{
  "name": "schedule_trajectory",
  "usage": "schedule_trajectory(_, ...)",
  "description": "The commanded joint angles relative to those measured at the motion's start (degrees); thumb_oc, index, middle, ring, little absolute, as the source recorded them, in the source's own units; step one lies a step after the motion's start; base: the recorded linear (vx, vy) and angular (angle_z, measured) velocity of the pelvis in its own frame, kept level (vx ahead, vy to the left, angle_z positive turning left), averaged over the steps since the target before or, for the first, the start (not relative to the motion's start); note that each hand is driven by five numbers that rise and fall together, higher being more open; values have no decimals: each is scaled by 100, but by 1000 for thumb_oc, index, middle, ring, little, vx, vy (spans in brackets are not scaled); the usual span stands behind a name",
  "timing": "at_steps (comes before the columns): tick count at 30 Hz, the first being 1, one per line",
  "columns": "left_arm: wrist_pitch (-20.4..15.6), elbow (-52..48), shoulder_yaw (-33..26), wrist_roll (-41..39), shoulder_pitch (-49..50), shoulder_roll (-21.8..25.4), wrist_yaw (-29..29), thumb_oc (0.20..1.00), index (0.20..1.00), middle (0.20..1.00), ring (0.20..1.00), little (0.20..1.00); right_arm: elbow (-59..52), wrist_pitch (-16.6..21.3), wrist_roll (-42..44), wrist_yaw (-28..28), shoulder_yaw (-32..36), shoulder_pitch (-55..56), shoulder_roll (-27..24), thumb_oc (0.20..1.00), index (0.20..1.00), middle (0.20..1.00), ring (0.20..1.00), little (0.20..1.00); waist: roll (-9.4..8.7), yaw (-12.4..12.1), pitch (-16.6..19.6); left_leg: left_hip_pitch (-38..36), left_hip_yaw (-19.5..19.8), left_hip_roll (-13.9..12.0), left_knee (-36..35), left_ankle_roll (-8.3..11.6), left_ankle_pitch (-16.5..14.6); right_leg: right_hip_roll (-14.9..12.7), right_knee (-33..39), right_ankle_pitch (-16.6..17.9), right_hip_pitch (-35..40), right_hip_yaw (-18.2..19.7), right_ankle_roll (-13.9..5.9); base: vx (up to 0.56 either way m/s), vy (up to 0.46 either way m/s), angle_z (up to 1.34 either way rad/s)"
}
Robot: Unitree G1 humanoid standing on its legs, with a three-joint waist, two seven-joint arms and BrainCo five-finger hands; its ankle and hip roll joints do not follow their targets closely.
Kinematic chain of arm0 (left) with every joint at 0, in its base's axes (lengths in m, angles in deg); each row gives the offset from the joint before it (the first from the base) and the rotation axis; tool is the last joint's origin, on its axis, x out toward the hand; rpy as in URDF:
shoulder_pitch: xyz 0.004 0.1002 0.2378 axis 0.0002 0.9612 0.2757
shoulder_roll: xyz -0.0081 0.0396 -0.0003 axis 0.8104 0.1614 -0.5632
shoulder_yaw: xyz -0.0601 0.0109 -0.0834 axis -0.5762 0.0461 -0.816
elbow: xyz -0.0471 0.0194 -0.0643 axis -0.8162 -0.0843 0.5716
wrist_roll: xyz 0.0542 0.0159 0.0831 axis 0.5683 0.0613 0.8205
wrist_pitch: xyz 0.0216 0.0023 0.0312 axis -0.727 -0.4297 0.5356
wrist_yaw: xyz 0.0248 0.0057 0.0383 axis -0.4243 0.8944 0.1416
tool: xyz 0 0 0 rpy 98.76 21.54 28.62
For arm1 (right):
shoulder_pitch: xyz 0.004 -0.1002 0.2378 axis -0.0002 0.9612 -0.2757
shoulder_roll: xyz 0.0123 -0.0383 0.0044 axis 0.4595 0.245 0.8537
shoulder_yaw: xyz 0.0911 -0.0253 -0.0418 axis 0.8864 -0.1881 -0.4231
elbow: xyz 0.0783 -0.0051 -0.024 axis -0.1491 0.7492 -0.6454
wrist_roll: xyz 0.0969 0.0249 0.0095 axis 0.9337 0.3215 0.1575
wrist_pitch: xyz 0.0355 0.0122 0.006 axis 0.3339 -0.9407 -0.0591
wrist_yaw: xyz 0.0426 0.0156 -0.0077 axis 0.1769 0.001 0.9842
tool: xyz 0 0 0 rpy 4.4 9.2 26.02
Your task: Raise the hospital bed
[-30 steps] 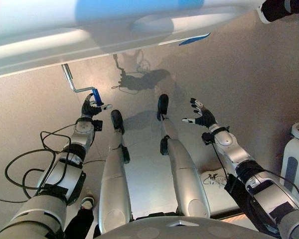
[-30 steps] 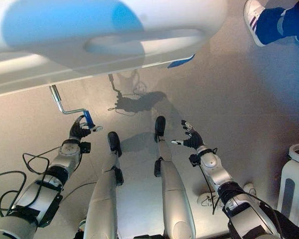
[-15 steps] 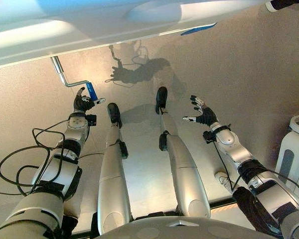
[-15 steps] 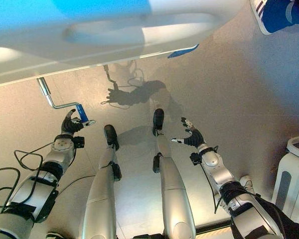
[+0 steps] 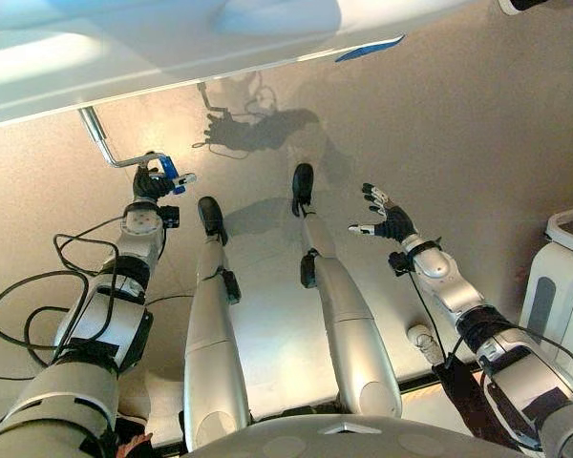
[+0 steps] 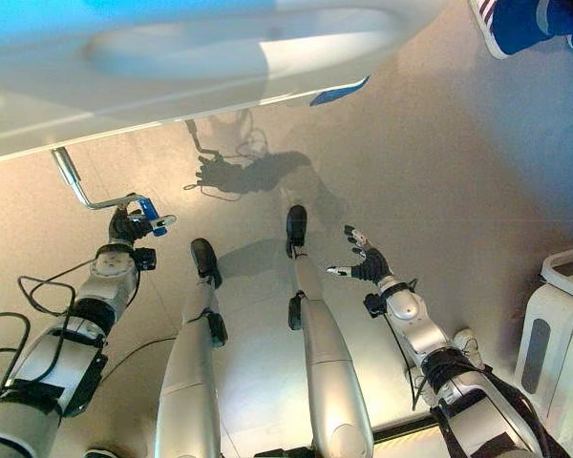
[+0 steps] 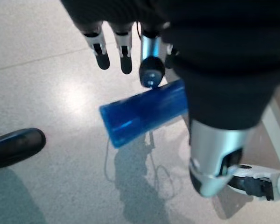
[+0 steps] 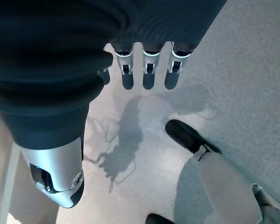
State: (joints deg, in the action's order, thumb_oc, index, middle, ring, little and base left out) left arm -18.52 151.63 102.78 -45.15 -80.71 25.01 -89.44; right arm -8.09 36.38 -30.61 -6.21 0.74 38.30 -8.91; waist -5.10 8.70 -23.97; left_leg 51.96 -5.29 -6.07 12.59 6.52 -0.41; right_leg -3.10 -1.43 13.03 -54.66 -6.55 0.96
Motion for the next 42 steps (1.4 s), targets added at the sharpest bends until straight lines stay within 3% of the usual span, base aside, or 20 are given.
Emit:
schedule_trajectory(1,-163,-118,-33,-96,123,67,4,1000,1000,1000,1000,1000,-415,243,-10,32,-3,341,-121,1000,1000,1000,1000,1000,13,-15,168,-179,-68,290,-384,-352,196,-13,-785,-734,192,93,-822,0,0,0)
schedule_trajectory(16,-39,274,-81,17,-376,426,-120,1000,1000,1000,1000,1000,-674,282,111,138,7,338,-257,1000,1000,1000,1000,1000,-97,85,135,-120,-49,248,-371,-335,220,5,-726,-665,170,97,-847,0,0,0)
schedule_trajectory(42,185,849,-530,177,242,453,91,1000,1000,1000,1000,1000,-914,319,321,198,181,404,-213,1000,1000,1000,1000,1000,-155,21,6,-101,-60,246,-289,-350,198,-17,-739,-634,178,89,-843,0,0,0)
